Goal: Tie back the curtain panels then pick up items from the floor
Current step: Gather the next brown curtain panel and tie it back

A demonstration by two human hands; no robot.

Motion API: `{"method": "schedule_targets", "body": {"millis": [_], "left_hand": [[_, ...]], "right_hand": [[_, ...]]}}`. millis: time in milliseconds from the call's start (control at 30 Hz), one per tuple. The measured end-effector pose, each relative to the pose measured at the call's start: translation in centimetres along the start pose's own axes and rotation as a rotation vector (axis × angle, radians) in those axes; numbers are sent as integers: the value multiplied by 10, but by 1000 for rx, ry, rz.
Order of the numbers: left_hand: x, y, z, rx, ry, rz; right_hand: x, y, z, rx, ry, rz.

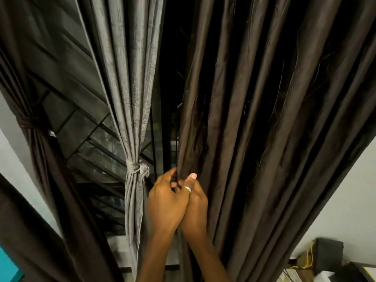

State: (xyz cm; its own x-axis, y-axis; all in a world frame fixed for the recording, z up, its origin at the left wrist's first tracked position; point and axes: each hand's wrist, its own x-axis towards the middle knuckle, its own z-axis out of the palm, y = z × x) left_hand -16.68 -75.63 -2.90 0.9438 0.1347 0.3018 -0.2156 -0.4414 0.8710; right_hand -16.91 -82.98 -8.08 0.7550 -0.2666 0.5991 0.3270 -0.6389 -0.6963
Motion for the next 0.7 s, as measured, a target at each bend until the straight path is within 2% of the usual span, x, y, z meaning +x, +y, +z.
{"method": "schedule_targets", "body": {"millis": [133, 200, 267, 333, 367, 467, 500, 567, 700], "left_hand": [[14, -4, -7, 125, 66, 56], [18, -6, -6, 166, 80, 76], [21, -6, -5, 176, 102, 82], [24, -6, -6, 189, 132, 80], [25, -6, -7, 193, 141, 82], [28, -10, -7, 165, 108, 99], [28, -11, -6, 156, 97, 106], [28, -11, -5, 156, 105, 130], [29, -10, -2, 165, 85, 156]], "right_hand": [[4, 0, 5, 98, -30, 34], [7, -1, -2, 19, -50, -15], [11, 5, -9, 47, -114, -94], [17, 10, -25, 38, -159, -53], [20, 13, -36, 19, -84, 6], [29, 21, -67, -161, 342, 133], [34, 23, -75, -185, 435, 168], [45, 25, -83, -178, 468, 247], [59, 29, -84, -182, 358, 352]]}}
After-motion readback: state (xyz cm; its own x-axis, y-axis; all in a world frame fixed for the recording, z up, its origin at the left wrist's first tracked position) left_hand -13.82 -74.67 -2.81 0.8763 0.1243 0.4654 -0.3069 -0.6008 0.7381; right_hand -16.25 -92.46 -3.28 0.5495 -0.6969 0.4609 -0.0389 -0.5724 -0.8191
